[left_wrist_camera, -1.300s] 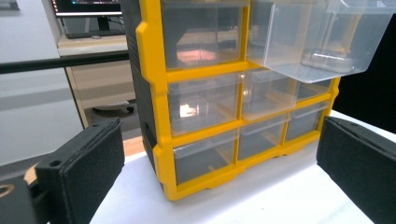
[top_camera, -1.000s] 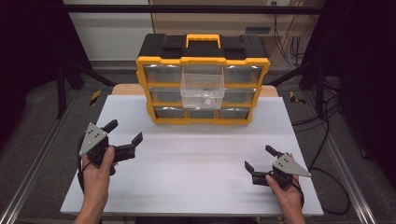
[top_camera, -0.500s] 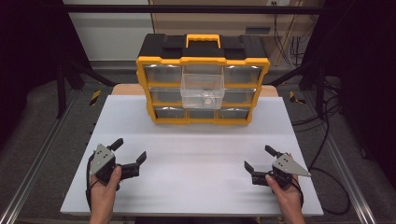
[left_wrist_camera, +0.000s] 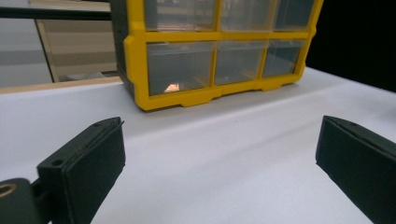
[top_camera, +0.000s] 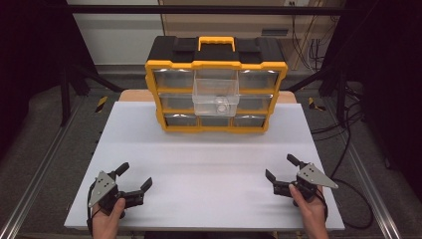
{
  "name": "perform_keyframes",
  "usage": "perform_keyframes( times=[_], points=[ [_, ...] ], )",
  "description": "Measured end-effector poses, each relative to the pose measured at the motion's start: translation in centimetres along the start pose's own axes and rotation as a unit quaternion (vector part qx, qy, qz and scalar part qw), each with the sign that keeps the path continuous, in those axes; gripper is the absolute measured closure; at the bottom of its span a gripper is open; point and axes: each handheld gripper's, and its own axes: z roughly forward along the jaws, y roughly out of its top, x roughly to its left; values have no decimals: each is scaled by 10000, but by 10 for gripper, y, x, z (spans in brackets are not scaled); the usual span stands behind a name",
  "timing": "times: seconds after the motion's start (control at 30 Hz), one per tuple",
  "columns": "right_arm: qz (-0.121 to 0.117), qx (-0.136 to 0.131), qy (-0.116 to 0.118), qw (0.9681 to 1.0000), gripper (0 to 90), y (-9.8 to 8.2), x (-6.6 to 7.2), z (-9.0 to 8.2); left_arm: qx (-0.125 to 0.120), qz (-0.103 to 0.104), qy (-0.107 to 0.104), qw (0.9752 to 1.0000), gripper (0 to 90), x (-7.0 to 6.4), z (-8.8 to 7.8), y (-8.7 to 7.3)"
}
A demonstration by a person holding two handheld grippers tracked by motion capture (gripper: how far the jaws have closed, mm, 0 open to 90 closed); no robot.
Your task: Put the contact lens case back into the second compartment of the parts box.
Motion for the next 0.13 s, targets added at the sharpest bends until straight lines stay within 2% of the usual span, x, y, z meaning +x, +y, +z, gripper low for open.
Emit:
perform_keyframes(
  times=[0.13],
  points=[
    [-7, 53, 2, 10000, 49, -1, -1, 1, -77, 39, 114, 9999, 14, -2, -4, 2]
  ],
)
